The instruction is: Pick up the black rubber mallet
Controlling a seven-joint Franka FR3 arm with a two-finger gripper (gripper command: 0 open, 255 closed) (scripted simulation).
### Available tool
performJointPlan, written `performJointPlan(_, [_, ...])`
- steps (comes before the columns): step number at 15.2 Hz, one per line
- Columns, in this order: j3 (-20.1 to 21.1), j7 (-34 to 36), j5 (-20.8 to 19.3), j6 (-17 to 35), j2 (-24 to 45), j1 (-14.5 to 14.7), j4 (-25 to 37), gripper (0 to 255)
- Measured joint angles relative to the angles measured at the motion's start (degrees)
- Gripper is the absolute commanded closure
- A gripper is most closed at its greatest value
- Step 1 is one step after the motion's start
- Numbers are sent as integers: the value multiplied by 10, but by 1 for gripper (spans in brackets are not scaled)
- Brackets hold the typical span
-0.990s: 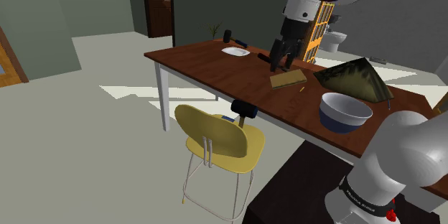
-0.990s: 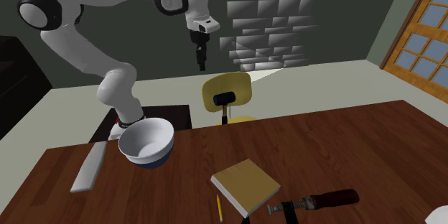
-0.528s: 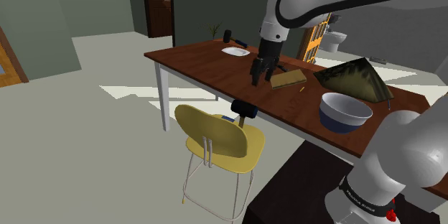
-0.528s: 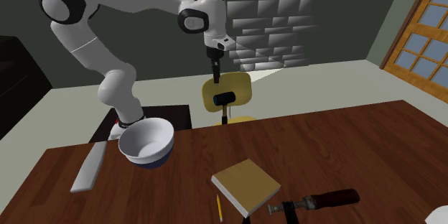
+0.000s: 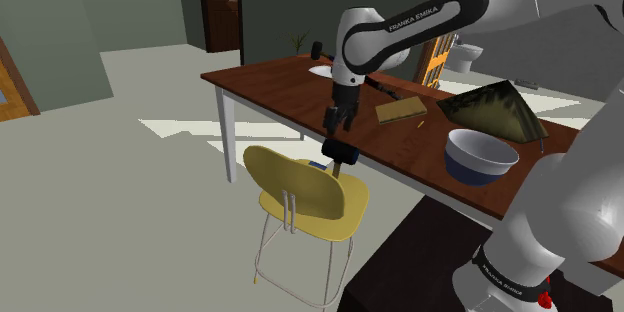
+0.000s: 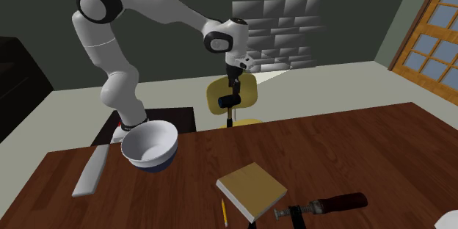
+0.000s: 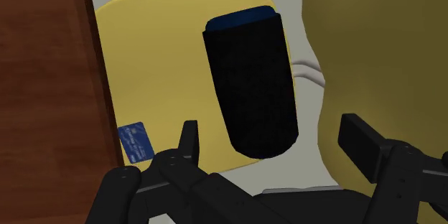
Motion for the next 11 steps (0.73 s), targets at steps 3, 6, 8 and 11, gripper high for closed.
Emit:
performJointPlan(3, [3,-3,1,19,28,3,6,0])
performJointPlan(6, [3,-5,2,41,41,3,-4,0])
performJointPlan(8, [2,-8,3,57,50,2,-11,0])
performJointPlan(11, [3,-7,4,67,55,3,-16,255])
